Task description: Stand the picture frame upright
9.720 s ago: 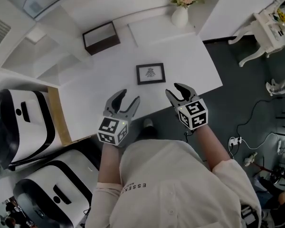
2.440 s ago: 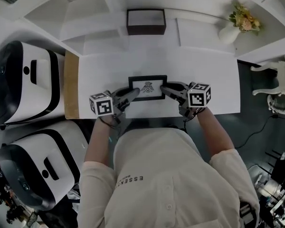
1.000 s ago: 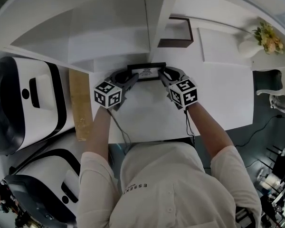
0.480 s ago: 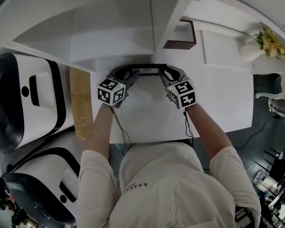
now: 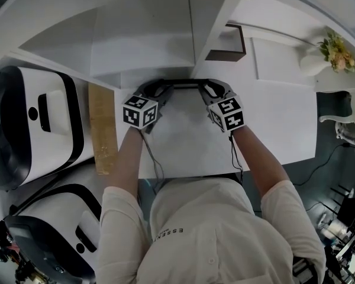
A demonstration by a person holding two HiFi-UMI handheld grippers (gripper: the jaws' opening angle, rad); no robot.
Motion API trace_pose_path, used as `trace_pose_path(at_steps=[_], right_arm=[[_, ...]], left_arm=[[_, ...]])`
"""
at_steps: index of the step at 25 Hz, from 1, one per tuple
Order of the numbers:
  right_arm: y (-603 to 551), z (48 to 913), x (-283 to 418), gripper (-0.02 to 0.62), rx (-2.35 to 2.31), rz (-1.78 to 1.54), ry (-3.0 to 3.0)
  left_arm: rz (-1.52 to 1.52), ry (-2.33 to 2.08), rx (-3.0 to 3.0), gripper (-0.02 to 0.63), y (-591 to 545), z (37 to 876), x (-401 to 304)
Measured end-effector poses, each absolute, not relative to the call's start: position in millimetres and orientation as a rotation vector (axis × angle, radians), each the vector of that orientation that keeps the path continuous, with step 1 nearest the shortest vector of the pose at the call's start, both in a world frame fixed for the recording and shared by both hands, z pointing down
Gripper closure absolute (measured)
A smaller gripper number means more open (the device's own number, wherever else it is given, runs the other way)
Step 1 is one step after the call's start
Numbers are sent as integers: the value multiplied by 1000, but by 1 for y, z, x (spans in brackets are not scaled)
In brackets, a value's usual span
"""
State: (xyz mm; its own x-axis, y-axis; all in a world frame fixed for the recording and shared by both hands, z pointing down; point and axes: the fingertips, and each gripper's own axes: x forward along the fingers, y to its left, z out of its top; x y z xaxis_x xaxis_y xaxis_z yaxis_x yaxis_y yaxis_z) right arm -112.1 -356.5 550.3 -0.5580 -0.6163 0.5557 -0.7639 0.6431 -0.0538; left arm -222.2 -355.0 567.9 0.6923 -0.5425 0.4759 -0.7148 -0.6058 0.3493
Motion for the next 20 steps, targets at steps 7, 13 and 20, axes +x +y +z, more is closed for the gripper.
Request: trace_pose_path(at_steps=[7,13,20], right_arm=[[-357,553,-111,480,1103,531,-2372],[-355,551,-110,379,1144,547,-2363],[-344,544,-106,371,1168,551,-2347]], left_arm=[[475,-978,2370,440,-352,571,-222],[510,-990,2406,238,-344,572,-216],[420,-1127,2347,238,-337,559,-236]])
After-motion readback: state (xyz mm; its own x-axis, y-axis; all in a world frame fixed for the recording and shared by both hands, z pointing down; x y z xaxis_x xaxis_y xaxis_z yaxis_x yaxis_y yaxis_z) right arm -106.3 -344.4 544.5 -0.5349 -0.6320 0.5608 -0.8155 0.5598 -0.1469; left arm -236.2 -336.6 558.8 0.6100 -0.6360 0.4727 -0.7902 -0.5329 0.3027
